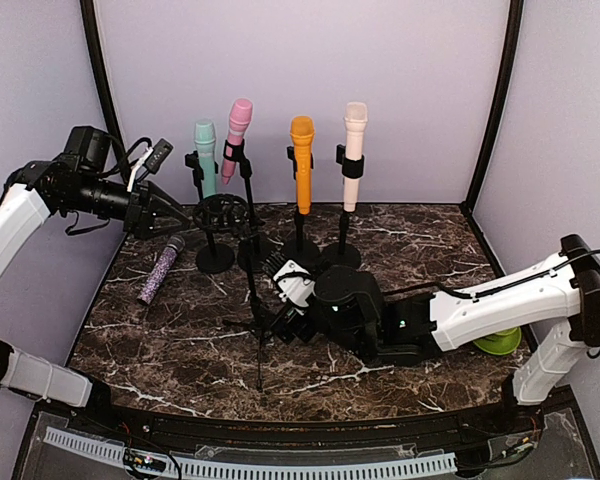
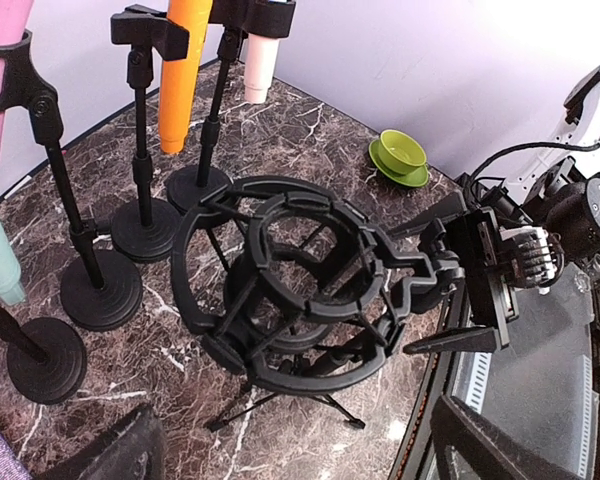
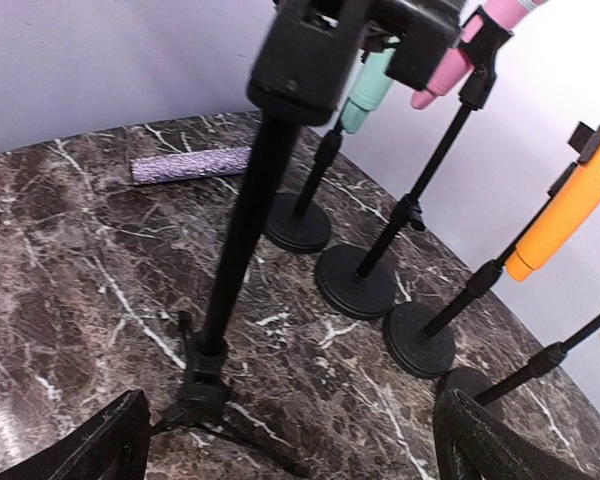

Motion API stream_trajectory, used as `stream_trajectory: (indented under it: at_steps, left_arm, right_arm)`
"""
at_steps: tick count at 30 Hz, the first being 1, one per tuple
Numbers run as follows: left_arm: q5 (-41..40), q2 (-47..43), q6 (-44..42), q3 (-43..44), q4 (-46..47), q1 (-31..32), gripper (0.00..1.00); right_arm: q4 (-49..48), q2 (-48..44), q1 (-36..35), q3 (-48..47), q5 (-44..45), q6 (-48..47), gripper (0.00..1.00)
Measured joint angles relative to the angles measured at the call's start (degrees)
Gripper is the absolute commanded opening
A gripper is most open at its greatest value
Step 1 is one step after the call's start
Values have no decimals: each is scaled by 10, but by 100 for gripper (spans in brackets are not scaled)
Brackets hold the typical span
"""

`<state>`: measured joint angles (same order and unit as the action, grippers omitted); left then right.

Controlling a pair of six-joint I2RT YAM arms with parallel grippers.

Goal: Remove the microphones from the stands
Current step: Adjust the microphone stand at the center of the board, then unscrew the knob on the stand of the microphone stand.

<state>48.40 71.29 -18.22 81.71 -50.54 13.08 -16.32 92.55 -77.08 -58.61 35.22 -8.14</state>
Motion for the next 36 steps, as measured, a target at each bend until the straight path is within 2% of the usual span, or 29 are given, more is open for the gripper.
stream_trajectory:
  at_steps: [4, 11, 20, 36]
  left_arm:
    - [3, -1, 13, 0, 14, 0, 94]
    - [11, -1, 32, -1, 38, 0, 94]
    - [16, -1, 54, -1, 61, 0, 93]
    - [17, 2, 67, -1, 73, 0, 91]
  right_arm:
    - [29, -11, 2, -9, -63, 20, 74]
    - [44, 12, 5, -15, -132, 63, 67]
    - [14, 38, 26, -15, -168, 94, 56]
    - [-19, 54, 33, 0, -216, 123, 23]
